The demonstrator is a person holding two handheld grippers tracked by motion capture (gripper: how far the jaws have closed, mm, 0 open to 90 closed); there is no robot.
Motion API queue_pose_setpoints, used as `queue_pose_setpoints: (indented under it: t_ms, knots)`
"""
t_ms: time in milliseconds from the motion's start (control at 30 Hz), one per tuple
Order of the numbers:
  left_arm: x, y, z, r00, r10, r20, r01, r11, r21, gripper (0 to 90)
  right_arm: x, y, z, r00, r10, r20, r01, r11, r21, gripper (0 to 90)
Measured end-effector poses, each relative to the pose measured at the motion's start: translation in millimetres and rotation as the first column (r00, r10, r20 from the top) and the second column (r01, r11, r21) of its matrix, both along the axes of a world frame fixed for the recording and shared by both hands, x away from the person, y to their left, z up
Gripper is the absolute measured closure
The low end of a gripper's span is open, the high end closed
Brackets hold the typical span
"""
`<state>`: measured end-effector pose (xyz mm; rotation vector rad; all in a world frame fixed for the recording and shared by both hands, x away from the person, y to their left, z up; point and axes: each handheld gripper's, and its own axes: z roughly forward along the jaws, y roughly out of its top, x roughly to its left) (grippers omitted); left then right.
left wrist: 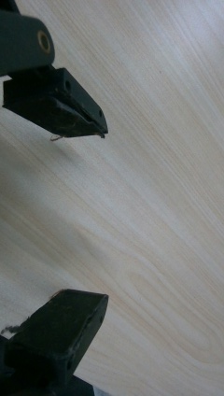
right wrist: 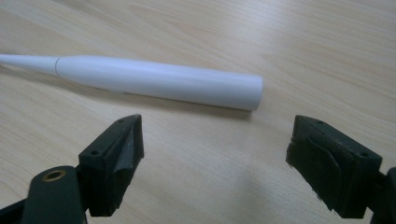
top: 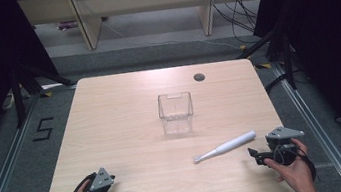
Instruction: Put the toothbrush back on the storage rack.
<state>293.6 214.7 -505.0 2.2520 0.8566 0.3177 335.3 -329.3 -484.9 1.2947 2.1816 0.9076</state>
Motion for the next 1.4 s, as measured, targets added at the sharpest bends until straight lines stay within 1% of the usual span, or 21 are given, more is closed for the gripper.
queue_pose_setpoints:
  t_ms: [67,167,200,300,333,400,600,633,800,867,933,967,1000,1033,1067,1133,1233,1267,1300,1333,1400]
  knots:
    - [0.2,0.1,0.1,1.0,-0.002,0.0,0.002,1.0,0.002,15.0,-1.2,0.8,1.2,0.9998,-0.017,-0.003,0.017,1.0,-0.006,19.4]
    - [0.0,0.0,0.1,1.0,-0.004,0.001,0.004,1.0,0.003,15.0,-2.6,4.2,2.8,0.9989,-0.04,-0.023,0.041,0.999,0.028,21.0]
    - [0.1,0.0,0.3,1.0,-0.002,0.001,0.002,1.0,0.003,15.0,0.2,1.4,2.6,0.9997,-0.003,0.024,0.003,1.0,0.002,22.1]
    - [0.2,0.0,0.0,1.0,-0.001,0.001,0.001,1.0,0.001,15.0,-0.6,3.0,4.8,0.9995,-0.025,0.019,0.025,1.0,0.018,22.3]
    - [0.3,0.1,-0.1,1.0,-0.001,0.0,0.001,1.0,0.001,15.0,3.1,0.9,3.8,0.9992,0.005,0.041,-0.006,1.0,0.01,22.5]
    - [0.4,0.1,-0.1,1.0,-0.001,0.0,0.001,1.0,0.002,15.0,3.6,2.1,5.0,0.9996,-0.019,0.021,0.019,1.0,0.022,22.5]
    - [0.7,0.2,-0.5,1.0,0.009,0.0,-0.009,1.0,-0.003,15.0,9.4,1.8,7.5,0.9983,-0.051,0.028,0.05,0.998,0.047,22.8]
    - [0.8,0.2,-0.4,1.0,0.01,-0.001,-0.01,0.9999,-0.003,15.0,11.2,0.7,7.4,0.9975,-0.05,0.049,0.048,0.998,0.04,22.9]
    - [0.7,0.1,-0.7,0.9999,0.011,-0.002,-0.011,0.9999,-0.003,15.0,17.5,1.2,8.7,0.9976,-0.059,0.036,0.056,0.995,0.077,25.0]
    - [0.5,-0.7,-0.9,0.9999,0.014,-0.004,-0.014,0.9998,-0.017,15.0,19.2,3.4,10.5,0.998,-0.055,0.031,0.053,0.996,0.067,26.5]
    - [1.0,0.1,-0.3,0.9999,0.011,-0.001,-0.011,0.9999,-0.002,15.0,22.5,5.7,11.8,0.9976,-0.053,0.045,0.05,0.997,0.063,34.3]
    - [1.0,0.1,-0.3,0.9999,0.011,-0.001,-0.011,0.9999,-0.002,15.0,22.5,5.7,11.8,0.9976,-0.053,0.045,0.05,0.997,0.063,34.3]
    - [1.1,-0.1,-0.7,0.9999,0.012,-0.003,-0.012,0.9999,-0.004,15.0,26.2,7.1,14.2,0.9984,-0.042,0.038,0.039,0.996,0.082,42.4]
    - [1.1,-0.1,-0.7,0.9999,0.012,-0.003,-0.012,0.9999,-0.004,15.0,26.2,7.1,14.2,0.9984,-0.042,0.038,0.039,0.996,0.082,42.4]
    - [0.7,-0.2,-0.6,1.0,0.006,-0.005,-0.006,1.0,-0.007,15.0,31.5,8.8,15.7,0.9971,-0.035,0.067,0.031,0.998,0.063,56.0]
    - [0.3,0.5,0.2,0.9999,0.011,0.0,-0.011,0.9999,-0.004,15.0,37.3,10.8,16.9,0.9977,-0.023,0.064,0.02,0.998,0.052,64.1]
    - [0.7,0.4,0.1,0.9999,0.014,-0.003,-0.014,0.9999,-0.006,15.0,43.0,13.3,15.3,0.9987,-0.017,0.049,0.015,0.999,0.039,70.6]
    - [0.9,0.1,-0.5,0.9999,0.01,-0.002,-0.01,0.9999,-0.005,15.0,48.1,17.4,12.8,0.9998,-0.003,0.019,0.003,1.0,0.031,75.4]
    - [0.9,0.1,-0.5,0.9999,0.01,-0.002,-0.01,0.9999,-0.005,15.0,48.1,17.4,12.8,0.9998,-0.003,0.019,0.003,1.0,0.031,75.4]
    - [0.8,0.0,-0.5,1.0,0.008,-0.002,-0.008,1.0,-0.002,15.0,53.2,19.7,10.8,0.9992,0.016,0.036,-0.016,1.0,-0.005,79.8]
    - [0.5,0.3,0.0,0.9999,0.01,-0.001,-0.01,0.9999,-0.004,15.0,57.2,23.2,10.7,0.9994,0.022,0.028,-0.022,1.0,-0.009,83.6]
